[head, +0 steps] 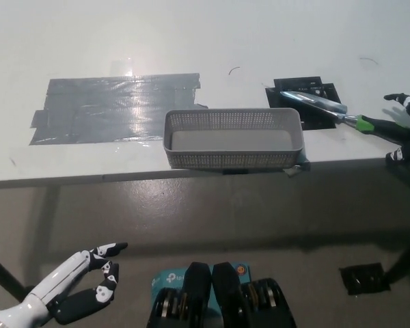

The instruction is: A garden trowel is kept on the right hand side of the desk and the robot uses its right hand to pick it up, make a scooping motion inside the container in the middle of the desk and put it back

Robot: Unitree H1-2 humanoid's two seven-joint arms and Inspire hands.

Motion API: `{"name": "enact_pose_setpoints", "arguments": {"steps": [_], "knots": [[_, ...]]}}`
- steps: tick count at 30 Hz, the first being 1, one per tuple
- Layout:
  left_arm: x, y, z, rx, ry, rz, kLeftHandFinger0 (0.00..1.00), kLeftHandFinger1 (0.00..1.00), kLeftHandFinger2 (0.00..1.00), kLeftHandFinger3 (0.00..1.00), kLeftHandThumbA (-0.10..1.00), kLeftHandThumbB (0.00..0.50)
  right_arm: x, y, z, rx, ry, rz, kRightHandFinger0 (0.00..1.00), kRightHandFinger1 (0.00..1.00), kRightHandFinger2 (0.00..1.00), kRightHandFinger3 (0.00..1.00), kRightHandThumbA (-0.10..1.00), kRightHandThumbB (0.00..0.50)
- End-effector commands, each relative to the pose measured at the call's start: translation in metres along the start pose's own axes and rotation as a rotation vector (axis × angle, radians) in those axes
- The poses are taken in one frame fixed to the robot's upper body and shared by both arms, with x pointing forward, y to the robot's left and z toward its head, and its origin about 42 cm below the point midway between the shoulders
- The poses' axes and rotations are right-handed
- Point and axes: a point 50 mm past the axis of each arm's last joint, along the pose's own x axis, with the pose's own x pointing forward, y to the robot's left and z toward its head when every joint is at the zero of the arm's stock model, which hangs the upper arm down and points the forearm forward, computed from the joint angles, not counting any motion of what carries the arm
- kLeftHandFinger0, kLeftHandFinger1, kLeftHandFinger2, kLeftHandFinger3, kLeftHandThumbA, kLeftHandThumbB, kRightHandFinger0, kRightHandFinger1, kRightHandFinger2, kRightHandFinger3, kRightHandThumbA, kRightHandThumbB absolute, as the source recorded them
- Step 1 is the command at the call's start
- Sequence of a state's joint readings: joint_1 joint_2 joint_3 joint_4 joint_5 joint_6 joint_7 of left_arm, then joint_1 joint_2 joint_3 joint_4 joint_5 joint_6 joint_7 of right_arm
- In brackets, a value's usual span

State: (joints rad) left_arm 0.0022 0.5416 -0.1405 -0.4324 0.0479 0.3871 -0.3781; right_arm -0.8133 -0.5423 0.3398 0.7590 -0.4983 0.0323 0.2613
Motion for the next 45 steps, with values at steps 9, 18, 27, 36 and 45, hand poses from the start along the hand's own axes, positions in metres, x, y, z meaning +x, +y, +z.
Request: {"name": "enact_pose_setpoints", "arguments": {"steps": [9, 18, 27, 36, 45], "knots": [[-0.008, 0.006, 0.010, 0.062, -0.015, -0.026, 0.99, 1.00, 1.00, 1.00, 1.00, 0.266, 0.027, -0.005, 0.003, -0.130, 0.123, 0.291, 1.00, 1.00, 1.00, 1.00, 0.05, 0.070], [-0.009, 0.005, 0.011, 0.092, -0.019, -0.048, 1.00, 1.00, 1.00, 1.00, 1.00, 0.282, 0.035, -0.007, 0.021, -0.148, 0.112, 0.396, 0.92, 0.98, 1.00, 1.00, -0.10, 0.028], [-0.012, 0.003, 0.014, 0.110, -0.021, -0.065, 1.00, 1.00, 1.00, 1.00, 1.00, 0.264, 0.038, -0.028, 0.037, -0.350, 0.105, 0.412, 0.60, 0.74, 0.96, 1.00, -0.10, 0.064], [-0.012, -0.002, 0.012, 0.112, -0.006, -0.077, 1.00, 1.00, 1.00, 1.00, 1.00, 0.284, 0.040, -0.029, 0.051, -0.362, 0.045, 0.368, 0.31, 0.47, 0.76, 1.00, 0.28, 0.000], [-0.012, 0.001, 0.017, 0.140, -0.008, -0.080, 1.00, 1.00, 1.00, 1.00, 1.00, 0.281, 0.042, 0.034, 0.053, -0.365, 0.064, 0.430, 0.05, 0.25, 0.56, 1.00, 0.26, 0.000]]}}
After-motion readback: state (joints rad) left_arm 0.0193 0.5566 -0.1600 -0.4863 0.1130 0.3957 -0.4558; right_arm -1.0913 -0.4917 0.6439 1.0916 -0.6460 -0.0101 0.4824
